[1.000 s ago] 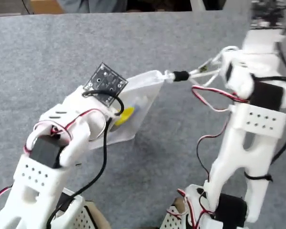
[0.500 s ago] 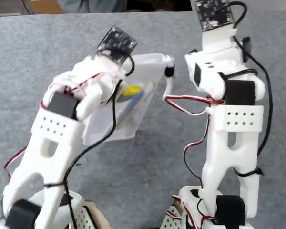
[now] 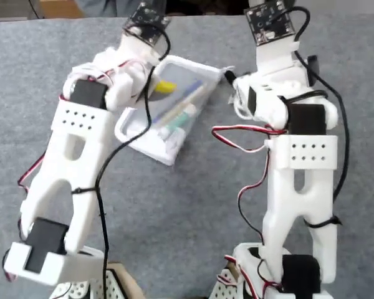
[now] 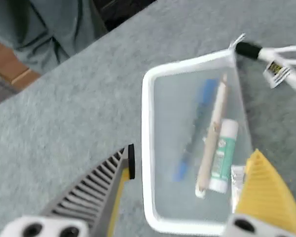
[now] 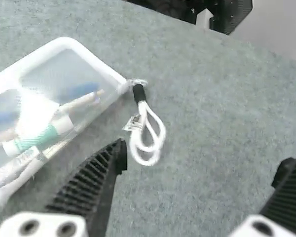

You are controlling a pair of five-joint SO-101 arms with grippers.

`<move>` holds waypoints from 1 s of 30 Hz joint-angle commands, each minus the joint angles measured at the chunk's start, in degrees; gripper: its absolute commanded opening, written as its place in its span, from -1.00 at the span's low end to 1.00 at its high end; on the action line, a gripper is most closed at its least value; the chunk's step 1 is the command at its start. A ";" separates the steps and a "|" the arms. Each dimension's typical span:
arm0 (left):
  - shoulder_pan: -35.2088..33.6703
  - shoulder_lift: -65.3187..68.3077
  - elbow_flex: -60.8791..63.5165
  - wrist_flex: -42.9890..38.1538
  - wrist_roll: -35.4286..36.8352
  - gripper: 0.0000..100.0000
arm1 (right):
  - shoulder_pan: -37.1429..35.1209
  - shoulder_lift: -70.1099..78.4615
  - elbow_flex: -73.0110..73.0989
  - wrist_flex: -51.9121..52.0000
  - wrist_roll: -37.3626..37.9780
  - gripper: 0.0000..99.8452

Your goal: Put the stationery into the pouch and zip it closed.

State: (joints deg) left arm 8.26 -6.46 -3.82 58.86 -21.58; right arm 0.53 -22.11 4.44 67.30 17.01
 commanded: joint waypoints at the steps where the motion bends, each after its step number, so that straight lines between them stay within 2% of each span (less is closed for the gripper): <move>1: -1.01 -0.18 -2.33 5.27 -0.09 -0.28 | -1.05 -2.07 0.31 0.44 0.18 -0.07; 3: -0.92 -0.26 -0.31 8.44 1.14 -0.28 | -1.05 -2.07 0.22 2.29 0.18 -0.07; 8: -2.07 -6.86 10.24 12.48 9.41 -0.28 | -0.70 -2.24 0.31 10.46 0.09 -0.07; 14: -2.33 -30.86 36.09 3.60 12.22 -0.28 | -1.05 -12.79 4.53 11.34 -2.02 -0.07; 16: -3.74 -37.80 43.30 1.32 12.31 -0.28 | -0.62 -16.13 11.12 9.14 -1.93 -0.07; 18: -5.49 -39.21 47.78 0.26 12.57 -0.30 | 0.44 -18.77 19.65 7.21 0.00 -0.07; 23: -11.91 -38.68 53.14 -0.09 12.66 -0.54 | 7.21 -26.86 39.60 0.00 2.90 -0.07; 26: -12.79 -39.65 57.01 0.35 12.31 -0.63 | 9.41 -33.54 49.80 -3.34 3.52 -0.07; 30: -12.62 -43.96 65.10 -0.09 12.31 -0.64 | 9.93 -42.95 63.16 -7.21 3.52 -0.07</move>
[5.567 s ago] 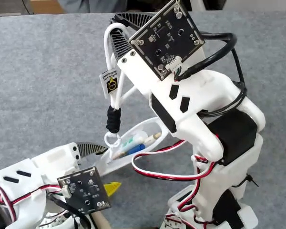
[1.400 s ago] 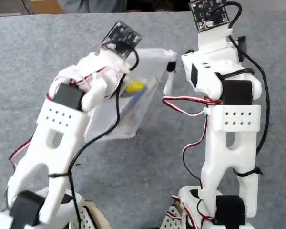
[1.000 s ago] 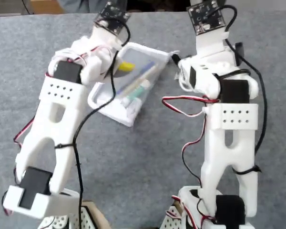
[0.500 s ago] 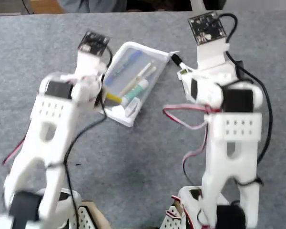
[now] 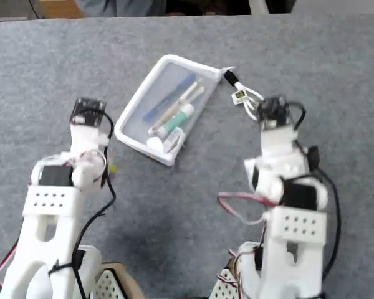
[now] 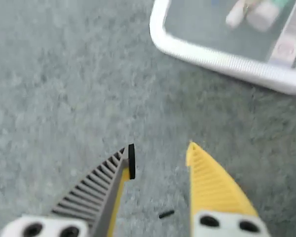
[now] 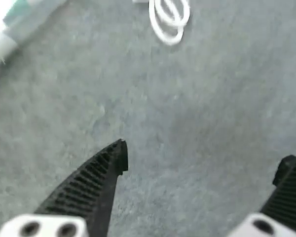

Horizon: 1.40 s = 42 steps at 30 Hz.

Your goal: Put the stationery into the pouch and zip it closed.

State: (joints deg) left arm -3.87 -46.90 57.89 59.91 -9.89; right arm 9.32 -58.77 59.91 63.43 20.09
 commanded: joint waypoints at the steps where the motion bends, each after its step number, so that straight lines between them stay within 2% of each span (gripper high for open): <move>1: -0.48 -5.01 5.32 -1.58 0.62 -0.64 | 1.14 -8.66 10.51 -4.22 0.44 -0.07; 11: -0.48 -29.71 23.96 -1.67 0.97 -0.65 | 1.14 -29.41 28.62 -4.92 0.00 -0.07; 22: -0.57 -57.49 37.32 10.90 0.53 -0.64 | 1.23 -48.31 36.70 6.24 -0.09 -0.07; 28: -0.48 -56.44 38.90 12.31 0.53 -0.64 | 0.97 -49.10 36.62 11.25 0.44 -0.07; 42: -0.66 -56.44 39.52 12.66 0.97 -0.65 | 1.14 -49.10 36.62 11.08 0.00 -0.07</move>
